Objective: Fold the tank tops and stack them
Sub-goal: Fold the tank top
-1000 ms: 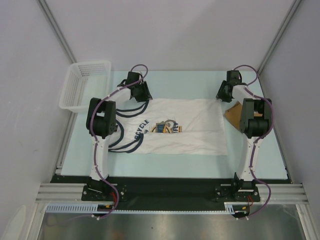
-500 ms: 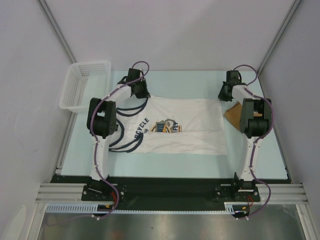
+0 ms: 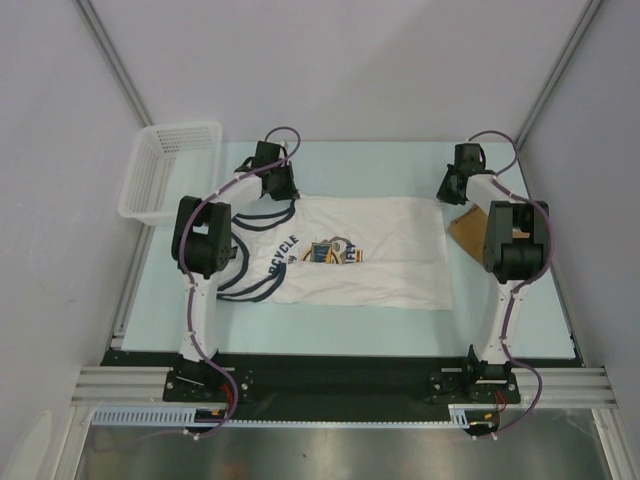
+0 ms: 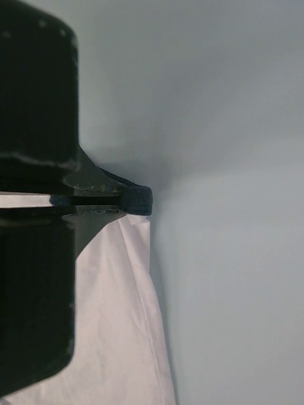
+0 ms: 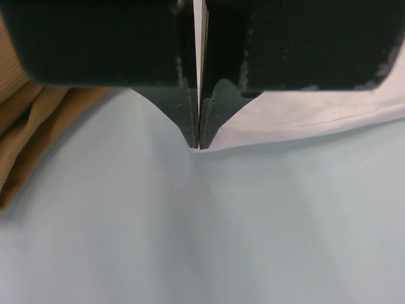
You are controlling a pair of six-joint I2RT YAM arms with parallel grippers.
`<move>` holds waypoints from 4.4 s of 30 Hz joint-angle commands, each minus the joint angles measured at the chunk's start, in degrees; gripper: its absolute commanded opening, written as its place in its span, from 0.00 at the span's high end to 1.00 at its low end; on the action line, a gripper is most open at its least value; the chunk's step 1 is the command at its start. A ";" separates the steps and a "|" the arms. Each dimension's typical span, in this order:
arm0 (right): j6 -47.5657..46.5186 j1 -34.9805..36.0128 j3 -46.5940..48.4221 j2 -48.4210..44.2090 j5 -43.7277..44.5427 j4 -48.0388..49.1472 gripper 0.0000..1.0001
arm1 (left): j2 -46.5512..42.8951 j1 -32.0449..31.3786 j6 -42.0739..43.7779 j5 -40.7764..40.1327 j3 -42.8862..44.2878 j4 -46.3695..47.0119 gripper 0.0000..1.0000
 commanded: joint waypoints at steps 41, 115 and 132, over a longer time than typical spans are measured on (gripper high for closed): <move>9.44 1.04 -42.42 -41.87 2.80 12.88 1.00 | -36.70 -2.97 -4.56 -0.61 -48.48 29.22 0.96; 12.17 6.84 -37.33 -26.16 2.70 21.14 0.95 | -26.71 -9.74 -14.05 -8.35 -45.86 29.75 0.44; 14.99 1.66 -26.15 -16.47 9.40 9.96 1.00 | -30.91 -6.04 -16.44 -12.13 -56.05 33.79 0.48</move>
